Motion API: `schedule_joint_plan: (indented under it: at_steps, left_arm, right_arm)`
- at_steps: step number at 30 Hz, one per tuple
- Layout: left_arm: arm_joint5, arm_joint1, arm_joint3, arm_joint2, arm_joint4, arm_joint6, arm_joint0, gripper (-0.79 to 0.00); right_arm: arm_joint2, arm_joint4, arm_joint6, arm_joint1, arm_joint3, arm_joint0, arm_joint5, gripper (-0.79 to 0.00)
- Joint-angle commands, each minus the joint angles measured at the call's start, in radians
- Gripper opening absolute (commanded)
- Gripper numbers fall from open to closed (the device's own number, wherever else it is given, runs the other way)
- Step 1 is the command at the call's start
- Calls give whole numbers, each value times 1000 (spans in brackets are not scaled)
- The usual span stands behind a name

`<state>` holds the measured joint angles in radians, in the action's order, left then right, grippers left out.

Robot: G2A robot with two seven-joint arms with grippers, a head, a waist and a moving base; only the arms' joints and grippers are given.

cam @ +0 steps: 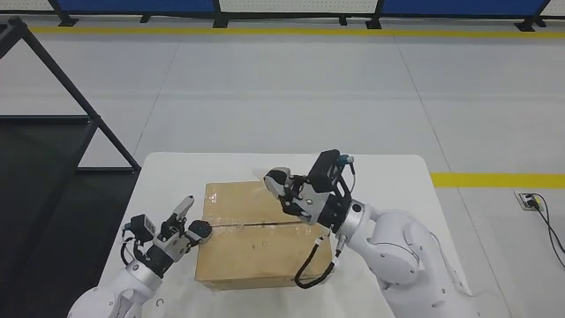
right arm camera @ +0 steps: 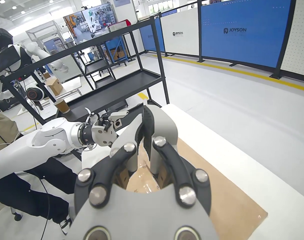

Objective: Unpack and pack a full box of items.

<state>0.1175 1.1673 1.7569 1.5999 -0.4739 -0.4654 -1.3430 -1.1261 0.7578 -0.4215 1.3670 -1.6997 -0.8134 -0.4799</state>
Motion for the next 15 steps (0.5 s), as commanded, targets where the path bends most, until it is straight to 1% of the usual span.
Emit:
schedule_joint_plan:
  at_steps: [1, 15]
  left_arm:
    - [-3, 0, 0, 5, -6, 5, -1, 0]
    - [-18, 0, -2, 34, -48, 37, -16, 0]
  right_arm:
    - [5, -8, 6, 1, 4, 9, -18, -785]
    - [32, -79, 7, 2, 26, 71, -115, -785]
